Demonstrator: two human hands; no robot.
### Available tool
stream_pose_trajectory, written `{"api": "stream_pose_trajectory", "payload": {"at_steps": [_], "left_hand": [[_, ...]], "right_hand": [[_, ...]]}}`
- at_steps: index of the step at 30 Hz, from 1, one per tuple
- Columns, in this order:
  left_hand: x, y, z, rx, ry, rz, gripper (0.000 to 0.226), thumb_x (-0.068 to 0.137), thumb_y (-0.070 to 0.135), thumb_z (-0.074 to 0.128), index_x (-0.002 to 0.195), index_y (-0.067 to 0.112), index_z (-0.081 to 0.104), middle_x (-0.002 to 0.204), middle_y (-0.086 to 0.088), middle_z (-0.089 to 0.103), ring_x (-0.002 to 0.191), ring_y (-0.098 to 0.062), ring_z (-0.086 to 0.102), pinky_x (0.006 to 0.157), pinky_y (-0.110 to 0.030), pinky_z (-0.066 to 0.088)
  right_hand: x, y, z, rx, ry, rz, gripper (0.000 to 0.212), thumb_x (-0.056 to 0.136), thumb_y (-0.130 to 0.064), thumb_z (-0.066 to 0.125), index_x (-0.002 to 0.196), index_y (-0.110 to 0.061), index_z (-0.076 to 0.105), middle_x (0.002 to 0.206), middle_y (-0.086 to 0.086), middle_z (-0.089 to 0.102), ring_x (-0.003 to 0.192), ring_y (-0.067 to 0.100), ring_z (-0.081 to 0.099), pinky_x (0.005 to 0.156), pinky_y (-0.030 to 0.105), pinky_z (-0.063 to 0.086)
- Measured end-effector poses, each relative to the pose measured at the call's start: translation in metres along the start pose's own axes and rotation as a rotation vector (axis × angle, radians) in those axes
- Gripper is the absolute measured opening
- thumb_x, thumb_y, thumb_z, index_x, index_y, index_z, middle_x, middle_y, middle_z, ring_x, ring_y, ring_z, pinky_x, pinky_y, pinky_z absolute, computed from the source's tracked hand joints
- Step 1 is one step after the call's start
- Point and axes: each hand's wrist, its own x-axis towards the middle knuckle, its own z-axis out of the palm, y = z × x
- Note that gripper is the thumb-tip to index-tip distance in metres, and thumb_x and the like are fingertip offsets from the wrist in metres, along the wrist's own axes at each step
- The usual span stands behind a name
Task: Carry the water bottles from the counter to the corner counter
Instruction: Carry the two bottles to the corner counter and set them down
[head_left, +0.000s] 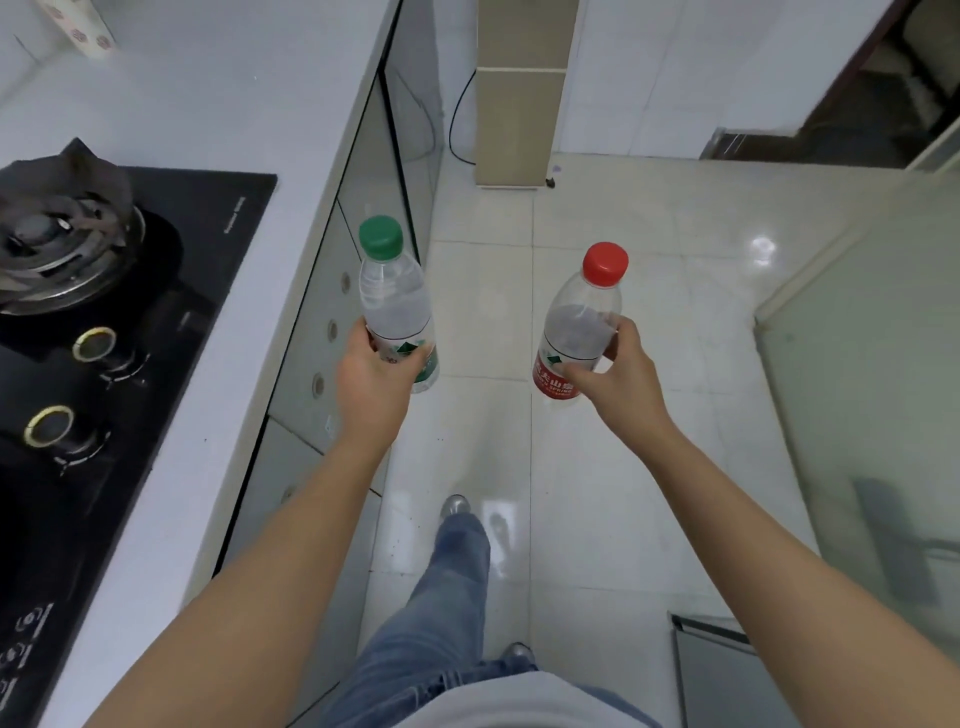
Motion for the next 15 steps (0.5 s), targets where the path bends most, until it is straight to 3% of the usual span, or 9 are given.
{"api": "stream_pose_trajectory", "payload": {"at_steps": [3, 6, 8, 12, 15], "left_hand": [[0.058, 0.003, 0.015, -0.039, -0.036, -0.013, 0.041, 0.073, 0.025, 0.077, 0.106, 0.019, 0.053, 0.097, 0.005, 0.063, 0.088, -0.014, 0.06, 0.077, -0.028, 0.05], [0.115, 0.013, 0.028, -0.056, -0.046, -0.016, 0.039, 0.073, 0.026, 0.077, 0.103, 0.022, 0.052, 0.088, 0.015, 0.061, 0.08, -0.003, 0.059, 0.069, -0.017, 0.045], [0.149, 0.02, 0.037, -0.058, -0.058, -0.004, 0.041, 0.072, 0.027, 0.077, 0.105, 0.02, 0.054, 0.09, 0.013, 0.062, 0.083, -0.005, 0.06, 0.067, -0.015, 0.044], [0.207, 0.032, 0.052, -0.048, -0.06, 0.033, 0.043, 0.072, 0.029, 0.077, 0.107, 0.016, 0.055, 0.096, 0.005, 0.067, 0.089, -0.015, 0.064, 0.072, -0.023, 0.05], [0.243, 0.04, 0.065, -0.042, -0.055, 0.032, 0.039, 0.071, 0.029, 0.078, 0.101, 0.02, 0.054, 0.089, 0.007, 0.064, 0.083, -0.016, 0.063, 0.075, -0.031, 0.052]], "right_hand": [[0.056, -0.011, 0.015, -0.017, 0.017, 0.003, 0.064, 0.074, -0.018, 0.069, 0.127, -0.018, 0.034, 0.111, -0.01, 0.049, 0.1, 0.009, 0.048, 0.07, 0.012, 0.038], [0.108, -0.026, 0.027, -0.008, 0.048, 0.013, 0.064, 0.073, -0.02, 0.069, 0.126, -0.018, 0.035, 0.109, -0.011, 0.049, 0.098, 0.008, 0.048, 0.069, 0.012, 0.038], [0.137, -0.035, 0.032, -0.013, 0.07, 0.003, 0.063, 0.073, -0.02, 0.069, 0.126, -0.019, 0.035, 0.108, -0.011, 0.049, 0.098, 0.007, 0.048, 0.069, 0.012, 0.037], [0.189, -0.049, 0.038, 0.002, 0.104, 0.005, 0.063, 0.073, -0.02, 0.069, 0.126, -0.02, 0.035, 0.107, -0.011, 0.05, 0.098, 0.006, 0.049, 0.068, 0.009, 0.036], [0.225, -0.057, 0.041, -0.009, 0.111, -0.003, 0.063, 0.073, -0.021, 0.07, 0.126, -0.02, 0.035, 0.107, -0.012, 0.049, 0.099, 0.006, 0.048, 0.067, 0.01, 0.037]]}}
